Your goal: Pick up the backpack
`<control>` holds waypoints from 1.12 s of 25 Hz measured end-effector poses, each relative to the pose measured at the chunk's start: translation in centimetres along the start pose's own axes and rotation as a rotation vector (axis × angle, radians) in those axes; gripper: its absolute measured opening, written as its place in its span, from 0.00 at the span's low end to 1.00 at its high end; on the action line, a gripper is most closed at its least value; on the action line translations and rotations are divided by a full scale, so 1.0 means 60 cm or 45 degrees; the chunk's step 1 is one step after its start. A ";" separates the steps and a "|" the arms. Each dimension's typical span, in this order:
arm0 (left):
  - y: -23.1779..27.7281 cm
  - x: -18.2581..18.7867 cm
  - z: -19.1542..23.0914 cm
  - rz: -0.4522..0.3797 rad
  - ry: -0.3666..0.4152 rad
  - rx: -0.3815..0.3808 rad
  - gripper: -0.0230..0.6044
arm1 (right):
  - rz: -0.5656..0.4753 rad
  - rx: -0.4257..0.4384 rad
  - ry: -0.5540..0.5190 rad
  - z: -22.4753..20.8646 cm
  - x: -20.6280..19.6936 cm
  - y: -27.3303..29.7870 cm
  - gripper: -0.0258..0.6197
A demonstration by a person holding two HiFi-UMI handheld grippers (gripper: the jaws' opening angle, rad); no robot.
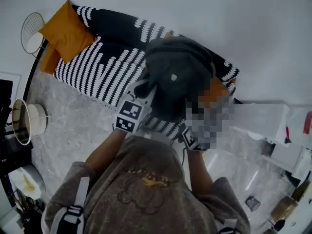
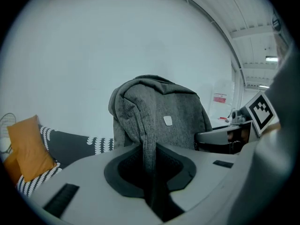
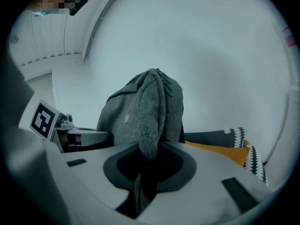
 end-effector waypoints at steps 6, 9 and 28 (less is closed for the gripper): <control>-0.078 -0.028 -0.033 -0.016 0.006 0.018 0.12 | -0.016 0.024 -0.020 0.039 -0.013 -0.061 0.13; -0.128 -0.055 -0.040 -0.021 0.014 0.005 0.12 | -0.028 0.017 -0.025 0.077 -0.033 -0.101 0.13; -0.516 -0.233 -0.158 -0.024 0.111 -0.103 0.12 | -0.088 -0.103 0.005 0.359 -0.153 -0.466 0.13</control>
Point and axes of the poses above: the fingertips, and each gripper's own axes: y forward along the fingers, z to its left, x out of its top, the point moved 8 cm from there along -y, backward along the fingers, and after that the axes turned 14 degrees about -y, right-handed, at the moved point
